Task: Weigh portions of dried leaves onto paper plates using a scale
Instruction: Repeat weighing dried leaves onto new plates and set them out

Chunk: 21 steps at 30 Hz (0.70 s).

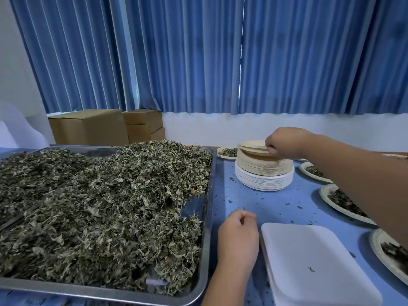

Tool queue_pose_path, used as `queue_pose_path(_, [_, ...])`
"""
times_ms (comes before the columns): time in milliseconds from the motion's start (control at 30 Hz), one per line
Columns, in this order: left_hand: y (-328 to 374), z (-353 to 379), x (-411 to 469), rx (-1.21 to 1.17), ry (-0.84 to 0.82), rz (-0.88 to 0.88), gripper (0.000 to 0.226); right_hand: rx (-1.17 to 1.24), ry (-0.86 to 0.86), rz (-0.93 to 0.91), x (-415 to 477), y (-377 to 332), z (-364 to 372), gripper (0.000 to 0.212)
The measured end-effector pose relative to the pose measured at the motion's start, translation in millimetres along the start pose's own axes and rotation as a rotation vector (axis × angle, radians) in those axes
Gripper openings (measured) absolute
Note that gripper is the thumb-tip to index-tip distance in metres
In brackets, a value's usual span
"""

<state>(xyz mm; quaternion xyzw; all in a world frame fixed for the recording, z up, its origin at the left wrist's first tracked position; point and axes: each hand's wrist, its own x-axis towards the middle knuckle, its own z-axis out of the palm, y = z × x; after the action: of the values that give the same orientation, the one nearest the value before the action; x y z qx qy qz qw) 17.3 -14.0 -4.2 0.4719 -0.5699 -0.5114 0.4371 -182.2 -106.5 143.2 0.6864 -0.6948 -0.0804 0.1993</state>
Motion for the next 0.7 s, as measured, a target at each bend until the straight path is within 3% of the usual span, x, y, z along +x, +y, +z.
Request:
queue_pose_path(133, [0.1,-0.2,-0.3,0.002,-0.005,0.004,0.022,0.116,0.054,0.118,-2.9,-2.1,2.0,0.019])
queue_pose_path(333, [0.8,0.1,-0.7,0.010,-0.010,0.005,0.021,0.760,0.174,0.411,-1.6,-6.3,13.2,0.019])
queue_pose_path(467, [1.5,-0.4,0.1,0.012,-0.012,0.010,0.020,1.123,0.358,0.595,-8.7,-4.5,17.9,0.023])
queue_pose_path(700, [1.5,0.1,-0.3,0.095,0.010,0.067,0.023,1.370,0.716,0.551,-67.2,-9.6,23.7,0.014])
